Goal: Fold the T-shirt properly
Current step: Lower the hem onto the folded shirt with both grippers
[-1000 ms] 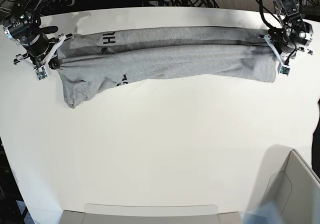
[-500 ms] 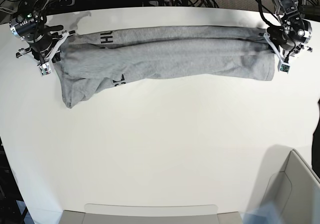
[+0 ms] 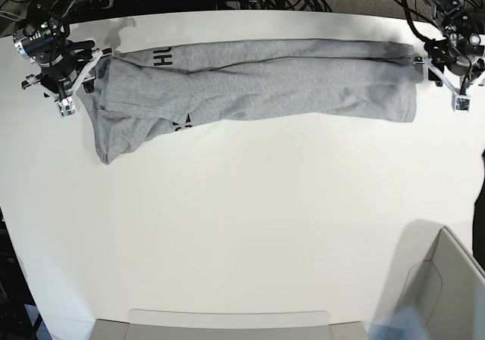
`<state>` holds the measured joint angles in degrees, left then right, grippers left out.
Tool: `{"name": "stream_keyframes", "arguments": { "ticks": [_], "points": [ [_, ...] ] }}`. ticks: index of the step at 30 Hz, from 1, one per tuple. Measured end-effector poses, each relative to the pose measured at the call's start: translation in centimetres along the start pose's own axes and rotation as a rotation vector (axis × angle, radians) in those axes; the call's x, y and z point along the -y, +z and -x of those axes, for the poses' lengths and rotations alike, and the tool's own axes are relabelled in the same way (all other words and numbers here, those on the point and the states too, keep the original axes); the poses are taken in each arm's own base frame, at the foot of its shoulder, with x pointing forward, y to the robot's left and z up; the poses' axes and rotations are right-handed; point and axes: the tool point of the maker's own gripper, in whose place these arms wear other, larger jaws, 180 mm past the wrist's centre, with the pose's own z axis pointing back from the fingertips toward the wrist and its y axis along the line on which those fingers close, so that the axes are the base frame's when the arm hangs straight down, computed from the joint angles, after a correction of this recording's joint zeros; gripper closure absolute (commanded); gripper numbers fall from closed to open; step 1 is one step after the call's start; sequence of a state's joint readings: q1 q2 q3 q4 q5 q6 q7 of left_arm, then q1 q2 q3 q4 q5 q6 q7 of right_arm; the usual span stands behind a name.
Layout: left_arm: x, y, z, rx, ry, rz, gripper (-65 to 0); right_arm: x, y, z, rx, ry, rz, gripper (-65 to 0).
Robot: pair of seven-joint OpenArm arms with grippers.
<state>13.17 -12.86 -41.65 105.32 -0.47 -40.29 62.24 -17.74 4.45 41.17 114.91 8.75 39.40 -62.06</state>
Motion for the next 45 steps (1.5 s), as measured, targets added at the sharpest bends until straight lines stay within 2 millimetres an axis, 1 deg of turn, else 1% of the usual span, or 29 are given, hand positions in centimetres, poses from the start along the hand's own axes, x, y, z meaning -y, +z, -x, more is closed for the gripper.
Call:
{"name": "stream_keyframes", "arguments": {
  "ticks": [3,6,8,10,12,14,16,19,23,25,28,29,30,33,35,37,39,41,44,45],
  "points": [
    [0.0,0.0,1.1,-0.063,0.053,-0.006,-36.6,0.1,0.0,-0.2,0.005,-0.001,0.002,-22.3],
    [0.1,-0.8,0.8,-0.067,0.074,0.010,-36.8,0.0,-0.2,0.2,-0.007,-0.005,-0.003,-22.3],
    [1.5,-1.6,1.1,-0.076,0.071,0.061,-36.8,0.1,-0.3,0.2,-0.009,-0.007,-0.006,-22.3],
    [3.6,-2.0,1.6,-0.085,0.093,0.153,-36.8,0.0,-0.4,0.3,-0.012,-0.008,-0.006,-22.2],
    [4.5,-1.9,1.4,-0.063,0.121,0.198,-36.8,0.0,-0.4,0.4,-0.013,-0.010,-0.009,-22.2],
    [4.6,-1.8,1.2,-0.057,0.138,0.228,-36.8,0.2,-0.5,0.6,-0.023,-0.006,-0.003,-22.2],
    [5.0,-2.1,2.1,-0.092,0.144,0.250,-36.7,0.2,-0.5,0.6,-0.022,-0.006,-0.003,-22.2],
    [5.6,-3.0,3.5,-0.137,0.165,0.281,-36.7,0.1,-0.5,0.6,-0.022,-0.007,-0.005,-22.2],
    [5.2,-3.9,3.2,-0.105,0.189,0.303,-36.7,0.2,-0.5,0.6,-0.023,-0.005,-0.004,-22.2],
    [5.3,-4.2,3.3,-0.103,0.204,0.315,-36.7,0.1,-0.5,0.5,-0.021,-0.005,-0.007,-22.2],
    [5.6,-4.3,3.3,-0.100,0.212,0.326,-36.7,0.1,-0.5,0.6,-0.022,-0.004,-0.006,-22.2],
    [6.1,-4.2,3.3,-0.098,0.210,0.345,-36.7,0.1,-0.5,0.6,-0.022,-0.004,-0.006,-22.2],
    [6.9,-4.2,2.8,-0.084,0.227,0.371,-36.7,0.1,-0.5,0.6,-0.022,-0.004,-0.006,-22.2],
    [9.6,-3.7,2.5,-0.063,0.216,0.473,-36.7,-0.7,-0.7,0.3,-0.022,0.020,-0.028,-22.2],
    [10.7,-3.5,1.9,-0.041,0.200,0.503,-36.6,-1.2,-0.8,0.0,-0.012,0.021,-0.045,-22.2],
    [11.9,-3.4,1.6,-0.042,0.165,0.528,-35.9,-1.1,-0.8,0.2,-0.018,0.024,-0.040,-22.2],
    [12.6,-3.6,1.9,-0.055,0.150,0.547,-31.8,-1.1,-0.8,0.4,-0.027,0.025,-0.039,-22.2],
    [13.0,-4.0,1.5,-0.023,0.174,0.562,-24.7,-1.0,-0.8,0.4,-0.025,0.026,-0.038,-22.2],
    [13.3,-4.4,1.3,0.009,0.226,0.584,-5.2,-1.1,-0.8,0.4,-0.025,0.025,-0.039,-22.2],
    [13.5,-4.6,1.5,0.003,0.243,0.595,0.0,-1.0,-0.8,0.4,-0.026,0.026,-0.037,-22.2]
  ]
}}
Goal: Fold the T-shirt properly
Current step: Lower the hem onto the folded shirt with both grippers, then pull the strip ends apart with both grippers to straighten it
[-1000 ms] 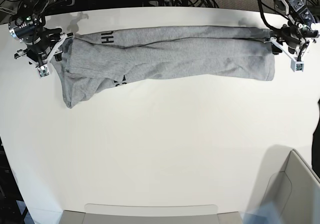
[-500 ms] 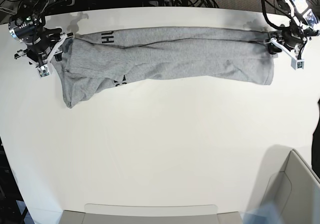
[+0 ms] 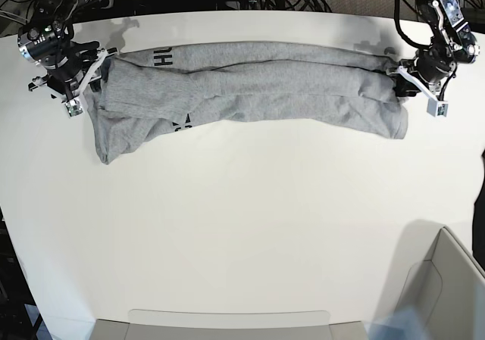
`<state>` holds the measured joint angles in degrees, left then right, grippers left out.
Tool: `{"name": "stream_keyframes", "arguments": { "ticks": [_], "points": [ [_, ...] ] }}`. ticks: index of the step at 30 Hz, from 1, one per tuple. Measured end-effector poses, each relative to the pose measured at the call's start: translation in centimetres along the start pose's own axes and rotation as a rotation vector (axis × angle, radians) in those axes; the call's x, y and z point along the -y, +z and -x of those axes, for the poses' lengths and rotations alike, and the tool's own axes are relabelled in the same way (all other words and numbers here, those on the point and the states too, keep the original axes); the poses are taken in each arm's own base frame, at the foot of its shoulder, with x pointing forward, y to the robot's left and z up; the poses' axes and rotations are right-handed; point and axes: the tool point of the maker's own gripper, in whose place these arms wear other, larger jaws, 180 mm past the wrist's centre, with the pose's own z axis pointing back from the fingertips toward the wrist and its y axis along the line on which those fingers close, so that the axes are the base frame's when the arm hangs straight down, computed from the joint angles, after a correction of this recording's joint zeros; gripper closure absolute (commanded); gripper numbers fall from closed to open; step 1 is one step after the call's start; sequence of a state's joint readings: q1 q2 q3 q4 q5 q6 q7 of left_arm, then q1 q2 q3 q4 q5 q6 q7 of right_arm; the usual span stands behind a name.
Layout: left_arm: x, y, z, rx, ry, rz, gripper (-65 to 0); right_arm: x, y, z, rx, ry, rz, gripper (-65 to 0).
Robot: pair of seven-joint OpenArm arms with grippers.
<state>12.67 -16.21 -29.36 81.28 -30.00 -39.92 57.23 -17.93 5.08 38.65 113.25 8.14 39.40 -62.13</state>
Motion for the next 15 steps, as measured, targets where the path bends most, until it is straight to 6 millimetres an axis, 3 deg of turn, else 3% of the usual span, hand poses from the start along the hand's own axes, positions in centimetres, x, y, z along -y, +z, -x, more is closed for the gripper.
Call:
{"name": "stream_keyframes", "arguments": {
  "ticks": [3,6,9,15],
  "points": [
    [-1.0,-0.2,0.4,-0.010,0.022,0.034,0.0,0.4,0.1,0.0,-0.002,0.007,0.008,-22.2],
    [-1.9,-0.5,-0.6,0.005,0.047,0.049,0.0,0.4,0.1,-0.2,0.006,0.005,0.008,-22.2],
    [-5.6,0.8,-0.9,0.011,0.117,-0.026,0.0,0.5,0.1,-0.2,0.004,0.007,0.011,-22.2],
    [-9.6,3.1,-0.2,-0.013,0.160,-0.134,0.0,0.6,0.1,-0.4,0.010,0.006,0.011,-22.2]
  ]
}}
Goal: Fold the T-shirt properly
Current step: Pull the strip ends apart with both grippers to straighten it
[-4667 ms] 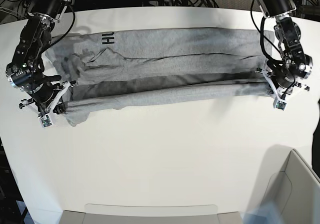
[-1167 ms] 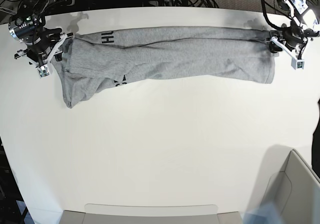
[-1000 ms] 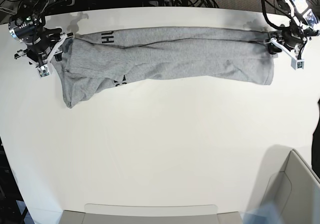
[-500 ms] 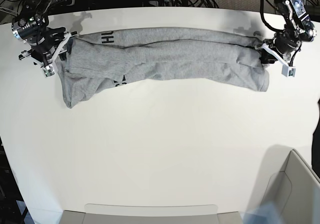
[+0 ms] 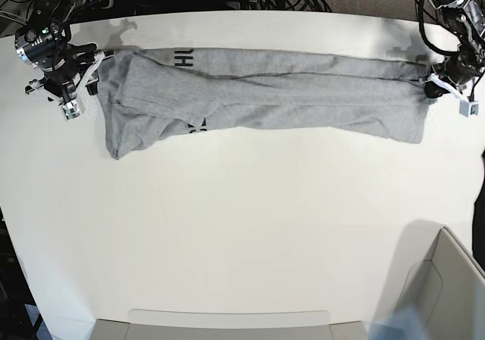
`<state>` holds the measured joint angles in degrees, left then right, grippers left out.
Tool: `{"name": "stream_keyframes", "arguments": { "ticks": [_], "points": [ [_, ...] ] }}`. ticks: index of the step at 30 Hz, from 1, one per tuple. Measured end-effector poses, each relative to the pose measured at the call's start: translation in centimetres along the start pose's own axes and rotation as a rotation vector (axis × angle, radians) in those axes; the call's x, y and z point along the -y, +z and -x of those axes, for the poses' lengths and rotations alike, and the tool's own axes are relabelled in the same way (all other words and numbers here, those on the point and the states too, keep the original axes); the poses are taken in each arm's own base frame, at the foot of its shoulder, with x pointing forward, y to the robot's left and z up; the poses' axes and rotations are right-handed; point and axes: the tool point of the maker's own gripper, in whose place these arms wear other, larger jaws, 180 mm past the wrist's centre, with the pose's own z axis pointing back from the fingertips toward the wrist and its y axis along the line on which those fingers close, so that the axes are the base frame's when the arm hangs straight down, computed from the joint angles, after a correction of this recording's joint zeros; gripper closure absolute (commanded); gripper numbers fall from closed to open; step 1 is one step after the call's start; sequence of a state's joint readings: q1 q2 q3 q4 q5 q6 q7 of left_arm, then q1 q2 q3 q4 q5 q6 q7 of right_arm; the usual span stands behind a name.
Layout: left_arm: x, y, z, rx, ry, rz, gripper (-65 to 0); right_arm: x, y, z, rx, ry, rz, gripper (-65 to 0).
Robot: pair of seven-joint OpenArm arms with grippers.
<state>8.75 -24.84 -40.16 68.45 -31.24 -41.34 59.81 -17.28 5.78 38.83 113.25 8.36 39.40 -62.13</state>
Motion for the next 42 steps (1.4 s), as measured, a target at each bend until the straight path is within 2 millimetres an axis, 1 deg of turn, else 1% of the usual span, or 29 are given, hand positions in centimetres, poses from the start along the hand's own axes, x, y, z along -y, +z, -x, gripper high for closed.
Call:
{"name": "stream_keyframes", "arguments": {
  "ticks": [4,7,10,12,14,17,18,19,20,23,27,30,32,37,38,42],
  "points": [
    [-0.4,0.2,0.1,-0.002,0.014,-0.013,0.0,0.0,0.0,0.0,-0.001,0.001,0.001,-22.2],
    [-0.3,0.3,-0.2,0.007,0.005,-0.015,0.0,0.0,0.0,0.0,0.000,0.000,0.000,-22.2],
    [-0.3,1.4,-0.4,-0.039,-0.049,-0.060,0.0,0.0,0.0,0.0,0.000,0.001,0.000,-22.2],
    [-0.1,2.5,-0.5,-0.075,-0.103,-0.098,0.0,0.0,0.0,0.0,0.001,0.001,0.000,-22.2],
    [0.3,4.0,-0.8,-0.060,-0.111,-0.127,0.0,0.0,0.0,-0.1,0.001,0.000,0.000,-22.2],
    [0.6,6.5,-2.5,-0.004,-0.140,-0.178,0.0,-0.1,0.0,-0.1,0.002,-0.001,-0.001,-22.2],
    [0.9,7.3,-3.6,0.026,-0.161,-0.193,0.0,0.0,0.0,0.0,0.000,0.000,0.001,-22.2],
    [1.2,7.8,-4.5,0.055,-0.178,-0.200,0.0,0.0,0.0,0.0,-0.001,0.000,0.001,-22.2],
    [1.6,8.1,-4.8,0.058,-0.189,-0.204,0.0,0.0,0.0,-0.1,0.001,-0.001,0.000,-22.2],
    [2.1,7.5,-4.4,0.046,-0.176,-0.185,0.0,0.0,0.0,-0.1,0.001,0.000,0.000,-22.2],
    [1.4,6.4,-4.1,0.036,-0.142,-0.169,0.0,0.0,0.0,-0.1,0.002,-0.001,-0.001,-22.2],
    [0.9,5.4,-2.9,0.010,-0.110,-0.151,0.0,-0.1,0.0,-0.1,0.003,-0.001,-0.001,-22.2],
    [0.7,5.2,-2.4,0.007,-0.102,-0.149,0.0,-0.1,0.0,-0.1,0.003,-0.001,-0.001,-22.2],
    [-0.3,4.3,0.5,-0.050,-0.067,-0.147,0.0,-0.1,-0.2,0.1,-0.003,-0.004,-0.004,-22.2],
    [-0.7,4.2,1.0,-0.070,-0.066,-0.162,-3.7,-0.1,-0.3,0.2,-0.006,-0.009,-0.009,-22.2],
    [-2.4,4.4,1.2,-0.108,-0.094,-0.255,-27.3,-0.1,-0.9,0.6,-0.021,-0.021,-0.019,-22.2]
  ]
}}
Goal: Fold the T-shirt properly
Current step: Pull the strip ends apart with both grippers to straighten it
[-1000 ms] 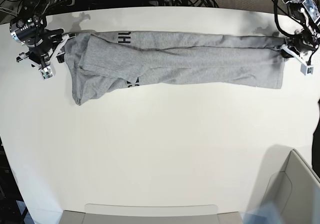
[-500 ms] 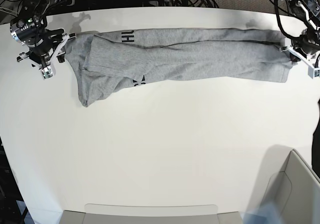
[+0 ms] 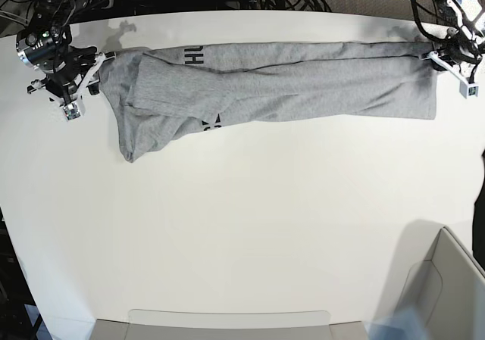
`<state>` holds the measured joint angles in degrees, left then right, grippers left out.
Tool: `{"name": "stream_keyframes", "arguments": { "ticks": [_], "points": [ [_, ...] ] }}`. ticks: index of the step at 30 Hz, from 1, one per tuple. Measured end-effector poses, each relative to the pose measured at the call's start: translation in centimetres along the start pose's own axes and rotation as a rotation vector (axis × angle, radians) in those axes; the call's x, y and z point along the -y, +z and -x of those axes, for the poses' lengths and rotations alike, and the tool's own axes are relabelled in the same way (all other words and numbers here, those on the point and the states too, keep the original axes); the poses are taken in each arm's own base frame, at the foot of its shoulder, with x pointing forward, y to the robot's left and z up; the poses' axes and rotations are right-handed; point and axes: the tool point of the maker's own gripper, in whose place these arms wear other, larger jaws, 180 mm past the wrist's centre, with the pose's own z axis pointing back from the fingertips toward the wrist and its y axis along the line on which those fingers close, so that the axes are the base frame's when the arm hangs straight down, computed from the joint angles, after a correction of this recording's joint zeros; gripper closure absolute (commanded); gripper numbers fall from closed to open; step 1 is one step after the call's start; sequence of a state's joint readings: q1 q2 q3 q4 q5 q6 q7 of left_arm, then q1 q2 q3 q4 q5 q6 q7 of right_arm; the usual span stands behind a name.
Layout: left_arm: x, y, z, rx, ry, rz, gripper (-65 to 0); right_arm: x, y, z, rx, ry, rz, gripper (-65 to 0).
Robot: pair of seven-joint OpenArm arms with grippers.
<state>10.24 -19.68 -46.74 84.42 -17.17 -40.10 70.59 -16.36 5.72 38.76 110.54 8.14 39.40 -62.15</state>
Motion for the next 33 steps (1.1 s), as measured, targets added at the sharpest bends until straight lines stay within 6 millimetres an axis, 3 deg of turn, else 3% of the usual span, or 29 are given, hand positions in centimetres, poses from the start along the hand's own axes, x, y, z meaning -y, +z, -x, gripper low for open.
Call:
{"name": "stream_keyframes", "arguments": {
  "ticks": [3,6,13,14,18,20,22,27,33],
  "points": [
    [-0.2,0.1,-0.5,0.008,0.004,-0.011,-35.7,-0.5,-0.2,-0.3,0.002,0.015,-0.015,-22.2],
    [-0.1,0.1,-1.0,0.010,0.014,-0.010,-35.8,-1.7,-0.4,-0.7,0.015,0.030,-0.050,-22.2],
    [-1.0,1.8,-0.7,-0.038,0.049,-0.037,-36.3,-1.5,-0.4,-0.7,0.010,0.032,-0.043,-22.2],
    [-1.1,2.5,-1.4,-0.031,0.041,-0.038,-36.3,-1.5,-0.4,-0.7,0.011,0.032,-0.043,-22.2],
    [1.4,6.1,-9.1,0.286,0.026,0.127,-36.3,-1.4,-0.5,-0.5,0.003,0.036,-0.038,-22.2],
    [3.2,6.4,-10.0,0.340,0.051,0.245,-36.3,-2.0,-0.6,-1.0,0.011,0.053,-0.053,-22.2],
    [4.6,5.4,-9.2,0.325,0.095,0.357,-36.3,-2.3,-0.7,-1.3,0.016,0.061,-0.062,-22.2],
    [4.6,0.7,-3.7,0.123,0.243,0.429,-36.3,-2.1,-1.0,-0.4,-0.049,0.113,-0.019,-22.2],
    [5.1,0.8,-3.5,0.093,0.171,0.434,-36.3,-2.1,-1.3,-0.9,-0.054,0.133,-0.008,-22.2]
  ]
}}
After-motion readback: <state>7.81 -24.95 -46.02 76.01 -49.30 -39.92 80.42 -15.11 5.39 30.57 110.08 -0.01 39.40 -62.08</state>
